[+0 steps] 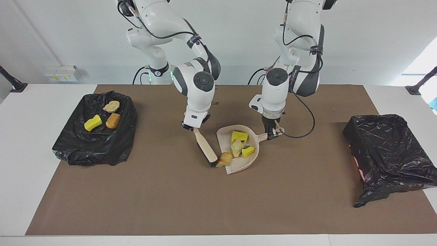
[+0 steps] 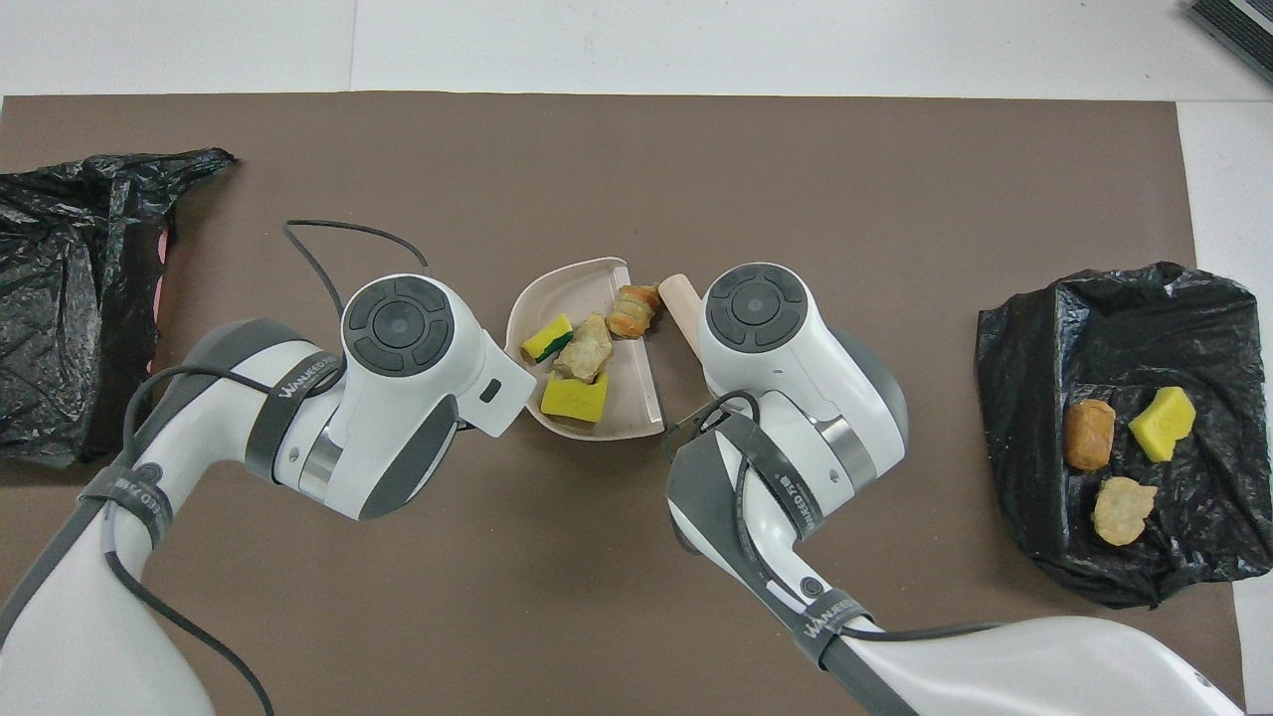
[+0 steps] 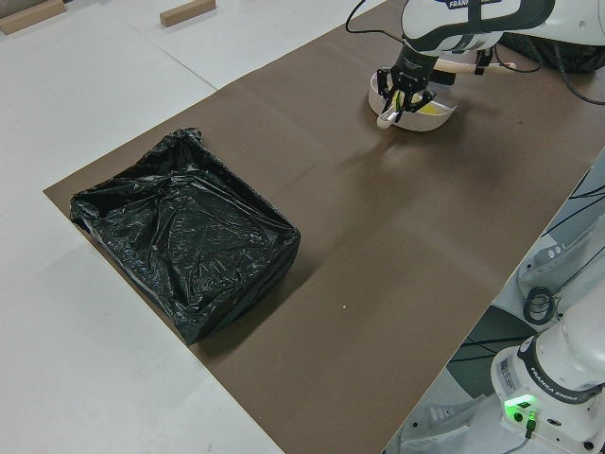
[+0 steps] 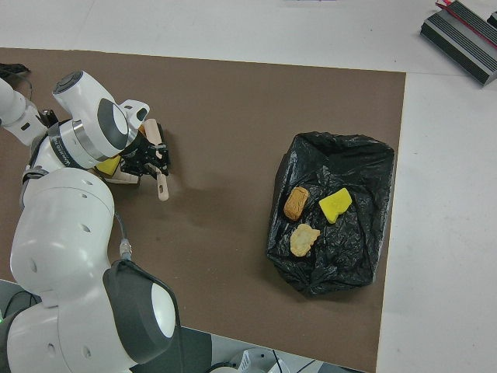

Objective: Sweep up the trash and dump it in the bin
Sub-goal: 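Draw the brush back toward the robot and set it down, then carry the dustpan to the trash bag with the left gripper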

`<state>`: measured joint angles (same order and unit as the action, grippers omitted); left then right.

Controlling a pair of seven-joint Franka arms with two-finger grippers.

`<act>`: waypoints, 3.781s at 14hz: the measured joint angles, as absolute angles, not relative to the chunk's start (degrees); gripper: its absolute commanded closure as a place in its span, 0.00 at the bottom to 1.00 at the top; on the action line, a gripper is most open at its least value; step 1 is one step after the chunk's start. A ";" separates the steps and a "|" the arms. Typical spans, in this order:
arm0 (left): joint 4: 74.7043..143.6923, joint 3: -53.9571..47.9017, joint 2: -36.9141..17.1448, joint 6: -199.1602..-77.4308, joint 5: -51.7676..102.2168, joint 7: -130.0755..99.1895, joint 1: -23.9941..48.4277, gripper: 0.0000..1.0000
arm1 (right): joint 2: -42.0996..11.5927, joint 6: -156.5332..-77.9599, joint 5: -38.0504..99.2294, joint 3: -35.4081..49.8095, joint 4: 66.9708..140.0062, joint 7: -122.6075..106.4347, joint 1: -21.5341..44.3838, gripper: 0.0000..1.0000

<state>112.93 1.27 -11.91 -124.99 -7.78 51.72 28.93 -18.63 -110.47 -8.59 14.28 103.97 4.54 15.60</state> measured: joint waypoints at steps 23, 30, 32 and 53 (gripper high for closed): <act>112.94 1.27 -11.91 -125.03 -7.78 51.72 28.91 1.00 | 12.41 -101.51 14.60 14.82 128.23 29.38 20.50 1.00; 112.94 1.27 -11.91 -125.03 -7.78 51.72 28.91 1.00 | 13.86 -113.04 14.70 14.98 138.50 33.91 28.82 1.00; 112.95 1.27 -11.91 -125.03 -7.78 51.72 28.91 1.00 | 13.94 -113.89 14.71 14.90 139.04 33.91 28.91 1.00; 112.05 1.53 -12.07 -125.12 -7.73 55.32 24.72 1.00 | 10.05 -126.74 14.72 14.60 144.58 38.43 35.61 0.00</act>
